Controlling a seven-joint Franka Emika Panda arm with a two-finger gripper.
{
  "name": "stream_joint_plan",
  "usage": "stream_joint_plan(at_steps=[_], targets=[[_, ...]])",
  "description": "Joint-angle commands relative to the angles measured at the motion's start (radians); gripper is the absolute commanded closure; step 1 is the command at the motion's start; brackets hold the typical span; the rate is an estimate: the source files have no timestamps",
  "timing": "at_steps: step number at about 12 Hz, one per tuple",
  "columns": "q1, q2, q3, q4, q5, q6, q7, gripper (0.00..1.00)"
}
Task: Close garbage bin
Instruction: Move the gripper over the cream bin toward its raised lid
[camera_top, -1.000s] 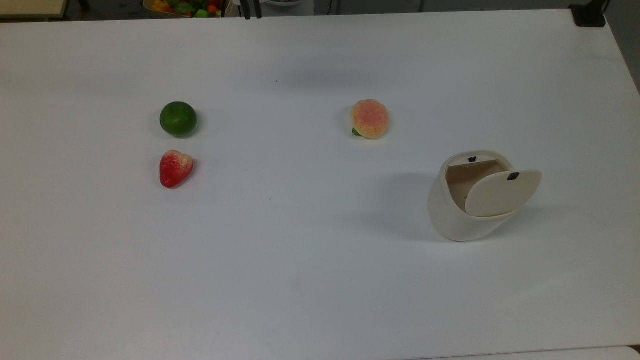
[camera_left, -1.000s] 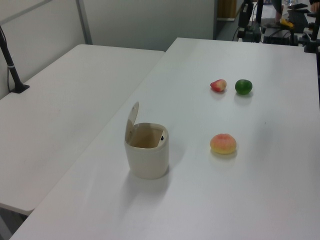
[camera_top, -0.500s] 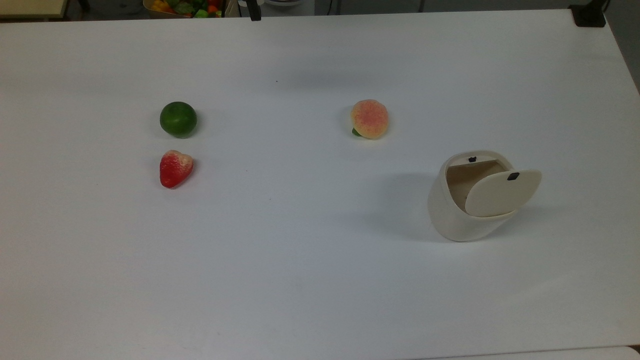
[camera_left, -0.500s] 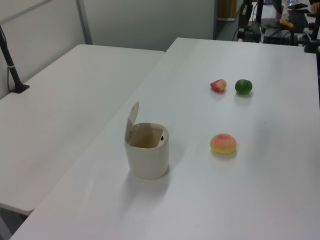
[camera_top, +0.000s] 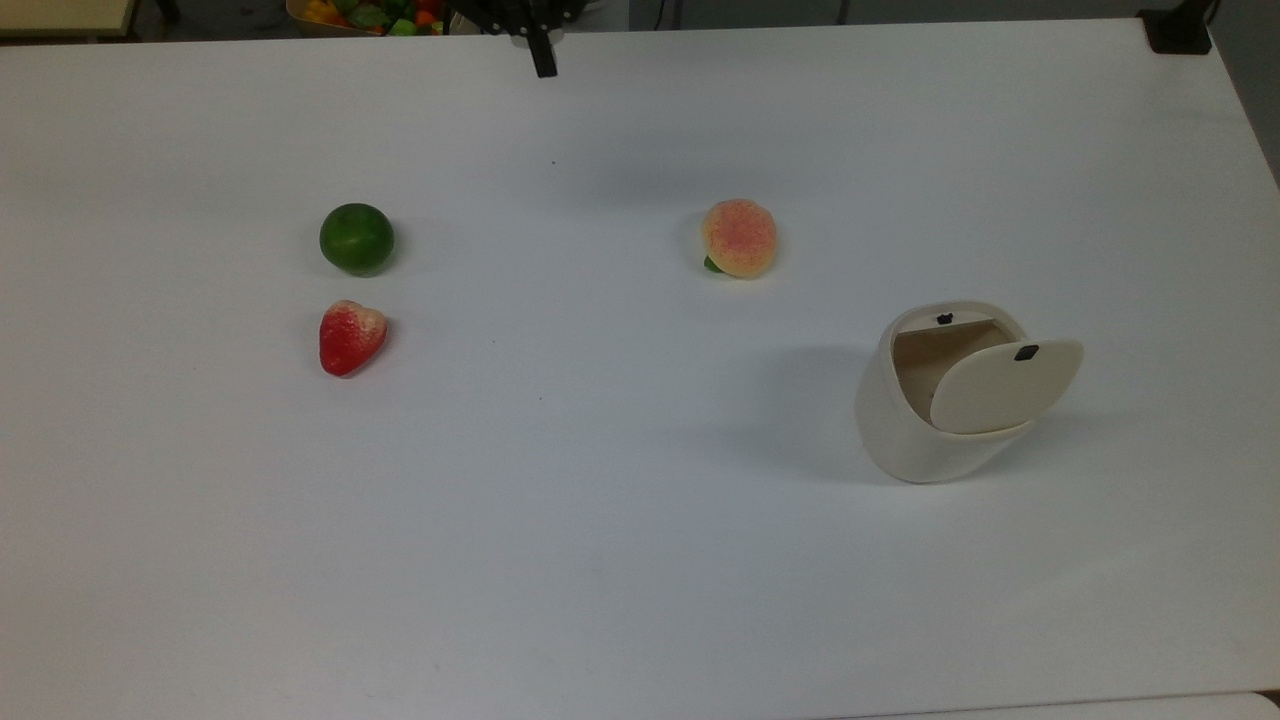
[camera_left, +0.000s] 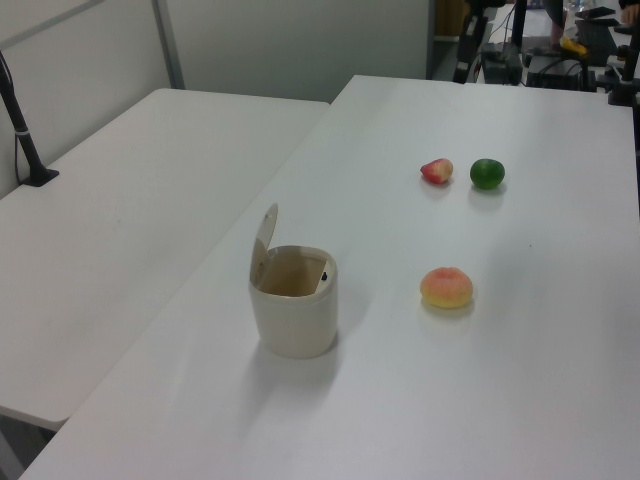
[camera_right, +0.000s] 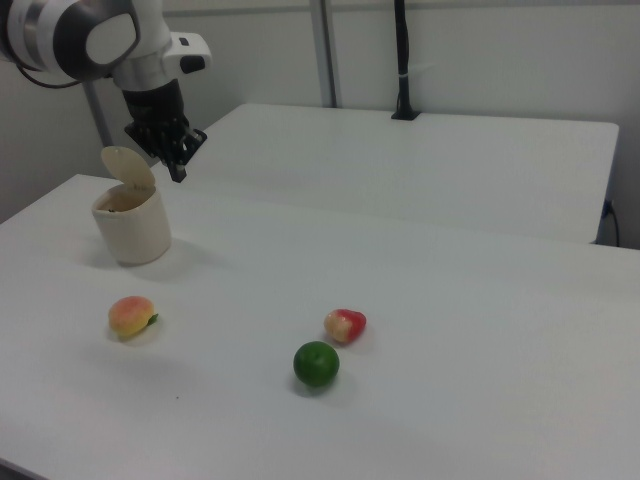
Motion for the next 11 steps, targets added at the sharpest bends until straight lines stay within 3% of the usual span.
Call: stream_joint_plan(at_steps=[1, 4, 8, 11], targets=[[0.066, 0.009, 0.003, -0.010, 0.016, 0.120, 0.019, 1.00], [0.129, 0.063, 0.017, 0.007, 0.004, 0.230, 0.094, 1.00], [0.146, 0.111, 0.057, 0.021, 0.002, 0.382, 0.153, 1.00], [0.199, 0.202, 0.057, 0.097, 0.002, 0.488, 0.193, 1.00]])
